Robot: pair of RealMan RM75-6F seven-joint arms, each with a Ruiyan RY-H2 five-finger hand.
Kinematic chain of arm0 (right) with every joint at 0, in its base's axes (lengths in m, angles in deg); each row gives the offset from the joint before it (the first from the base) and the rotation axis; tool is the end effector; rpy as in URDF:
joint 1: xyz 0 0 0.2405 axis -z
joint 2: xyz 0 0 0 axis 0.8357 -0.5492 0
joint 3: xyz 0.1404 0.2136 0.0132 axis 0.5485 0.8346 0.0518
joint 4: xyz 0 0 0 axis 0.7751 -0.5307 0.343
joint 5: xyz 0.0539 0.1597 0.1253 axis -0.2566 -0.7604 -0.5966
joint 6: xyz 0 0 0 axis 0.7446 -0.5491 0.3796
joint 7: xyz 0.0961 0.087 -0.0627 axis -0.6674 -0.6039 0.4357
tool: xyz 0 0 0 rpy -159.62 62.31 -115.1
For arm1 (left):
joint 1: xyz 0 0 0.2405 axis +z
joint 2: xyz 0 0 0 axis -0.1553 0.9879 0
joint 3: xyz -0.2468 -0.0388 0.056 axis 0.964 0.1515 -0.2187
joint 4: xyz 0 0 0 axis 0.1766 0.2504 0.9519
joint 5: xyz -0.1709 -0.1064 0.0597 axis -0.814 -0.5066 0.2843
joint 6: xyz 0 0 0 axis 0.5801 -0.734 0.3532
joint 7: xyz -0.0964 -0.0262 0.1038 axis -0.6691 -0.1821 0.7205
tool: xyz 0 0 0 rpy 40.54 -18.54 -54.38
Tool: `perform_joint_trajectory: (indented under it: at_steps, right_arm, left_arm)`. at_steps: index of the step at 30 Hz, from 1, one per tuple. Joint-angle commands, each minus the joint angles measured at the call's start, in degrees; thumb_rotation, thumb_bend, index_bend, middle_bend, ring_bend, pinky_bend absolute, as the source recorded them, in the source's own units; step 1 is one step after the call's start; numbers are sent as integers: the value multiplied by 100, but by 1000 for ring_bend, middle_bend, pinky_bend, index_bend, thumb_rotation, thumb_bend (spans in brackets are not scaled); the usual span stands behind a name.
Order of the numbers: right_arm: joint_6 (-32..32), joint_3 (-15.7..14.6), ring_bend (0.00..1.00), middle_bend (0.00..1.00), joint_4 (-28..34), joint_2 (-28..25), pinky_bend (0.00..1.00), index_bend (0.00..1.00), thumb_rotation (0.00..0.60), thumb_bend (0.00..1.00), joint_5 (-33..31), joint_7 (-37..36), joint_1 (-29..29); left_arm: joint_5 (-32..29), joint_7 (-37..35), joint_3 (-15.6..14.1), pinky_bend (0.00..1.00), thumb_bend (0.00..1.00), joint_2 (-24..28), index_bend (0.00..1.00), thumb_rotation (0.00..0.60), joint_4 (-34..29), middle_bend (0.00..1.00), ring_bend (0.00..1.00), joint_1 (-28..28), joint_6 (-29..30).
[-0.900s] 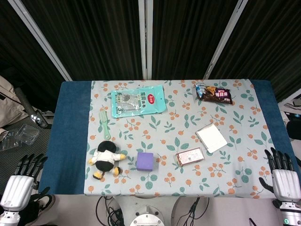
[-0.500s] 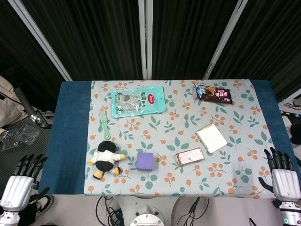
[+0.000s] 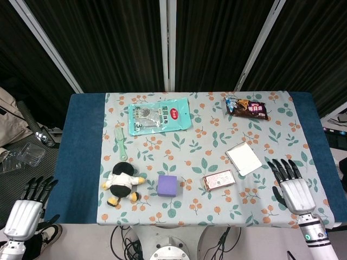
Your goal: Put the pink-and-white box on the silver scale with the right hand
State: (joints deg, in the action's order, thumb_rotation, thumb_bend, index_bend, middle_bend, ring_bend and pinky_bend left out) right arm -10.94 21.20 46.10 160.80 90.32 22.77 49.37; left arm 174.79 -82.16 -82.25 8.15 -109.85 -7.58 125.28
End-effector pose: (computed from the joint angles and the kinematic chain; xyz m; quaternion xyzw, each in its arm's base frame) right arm -0.3123 -0.1871 0.0947 0.6910 -0.3322 0.3387 0.5453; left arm -0.3055 0.1166 0.1245 -0.6550 -0.3507 -0.3829 0.5489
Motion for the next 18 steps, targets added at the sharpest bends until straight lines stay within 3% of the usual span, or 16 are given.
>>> perform_joint_trajectory:
  at_steps: [1,6,18]
  right_arm:
    - [420,29,0,273,113,100,0,0,600,635,-96,51,-241]
    - [986,66,0,294,118,217,0,0,600,658,-390,118,-521]
    - [1424,12,0,292,-107,606,0,0,600,710,-564,159,-839]
  left_arm:
    - [-10,-11,-5,60,107,13,111,600,5,61,0,21,27]
    - [-49,-95,-13,61,106,17,111,600,55,60,0,52,55]
    - [-76,-156,-10,61,107,-32,111,600,141,61,0,39,23]
